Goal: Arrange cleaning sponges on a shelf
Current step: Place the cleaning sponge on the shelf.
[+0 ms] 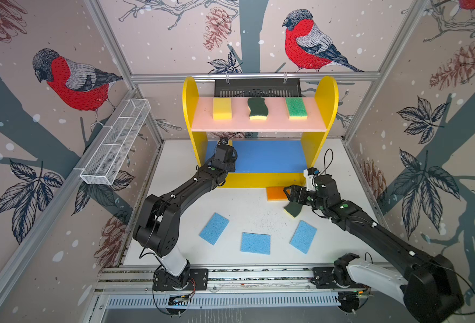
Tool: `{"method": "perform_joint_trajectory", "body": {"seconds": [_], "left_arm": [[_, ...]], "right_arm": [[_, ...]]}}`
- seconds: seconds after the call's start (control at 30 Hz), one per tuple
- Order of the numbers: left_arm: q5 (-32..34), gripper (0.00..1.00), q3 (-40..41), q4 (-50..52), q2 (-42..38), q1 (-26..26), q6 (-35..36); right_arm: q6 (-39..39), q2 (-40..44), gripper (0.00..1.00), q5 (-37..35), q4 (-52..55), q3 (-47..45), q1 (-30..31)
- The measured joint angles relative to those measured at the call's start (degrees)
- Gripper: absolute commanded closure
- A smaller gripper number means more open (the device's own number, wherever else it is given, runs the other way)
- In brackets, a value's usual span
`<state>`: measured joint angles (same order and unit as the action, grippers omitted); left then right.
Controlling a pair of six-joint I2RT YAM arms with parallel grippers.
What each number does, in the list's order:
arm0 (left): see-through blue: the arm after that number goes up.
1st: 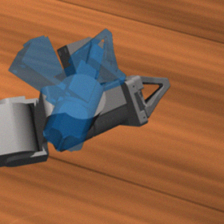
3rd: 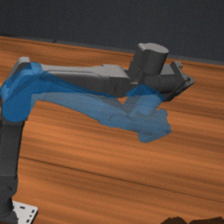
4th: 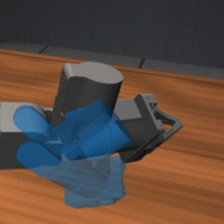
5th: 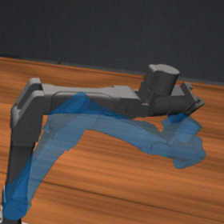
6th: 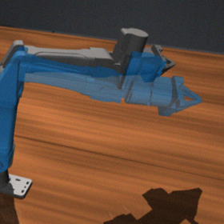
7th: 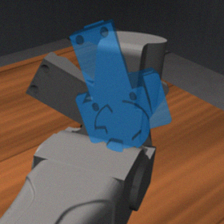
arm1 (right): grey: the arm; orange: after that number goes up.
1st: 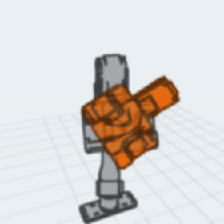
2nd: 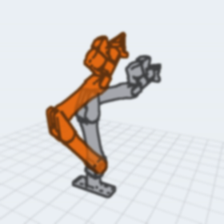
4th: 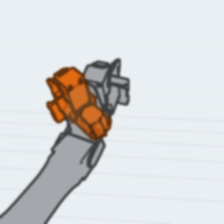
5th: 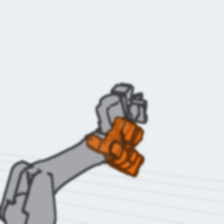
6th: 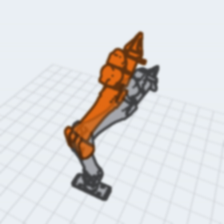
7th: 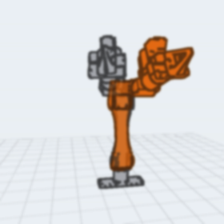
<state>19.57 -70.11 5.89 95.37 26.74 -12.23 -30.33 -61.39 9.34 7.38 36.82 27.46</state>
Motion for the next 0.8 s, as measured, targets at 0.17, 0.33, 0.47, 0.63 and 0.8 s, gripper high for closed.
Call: {"method": "perform_joint_trajectory", "body": {"seconds": [0.17, 0.33, 0.47, 0.63, 0.8], "left_arm": [[0.13, 0.43, -0.02, 0.61, 0.09, -0.20, -0.13], [0.33, 0.42, 0.13, 0.94, 0.33, -0.22, -1.09], [0.31, 0.41, 0.20, 1.05, 0.72, -0.28, -1.14], [0.35, 0.38, 0.07, 0.87, 1.31, -0.37, -1.16], [0.94, 0.32, -0.52, 1.07, 2.23, -0.42, -1.11]], "right_arm": [[-0.02, -0.17, 0.06, 0.00, -0.02, 0.02, 0.17], [-0.04, -0.94, 0.06, 0.02, -0.02, 0.24, 0.33], [-0.04, -0.98, 0.06, 0.04, 0.00, 0.24, 0.63], [-0.07, -0.90, 0.06, 0.02, 0.02, 0.24, 0.63], [-0.22, -0.74, 0.06, 0.02, 0.07, 0.24, 0.63]]}}
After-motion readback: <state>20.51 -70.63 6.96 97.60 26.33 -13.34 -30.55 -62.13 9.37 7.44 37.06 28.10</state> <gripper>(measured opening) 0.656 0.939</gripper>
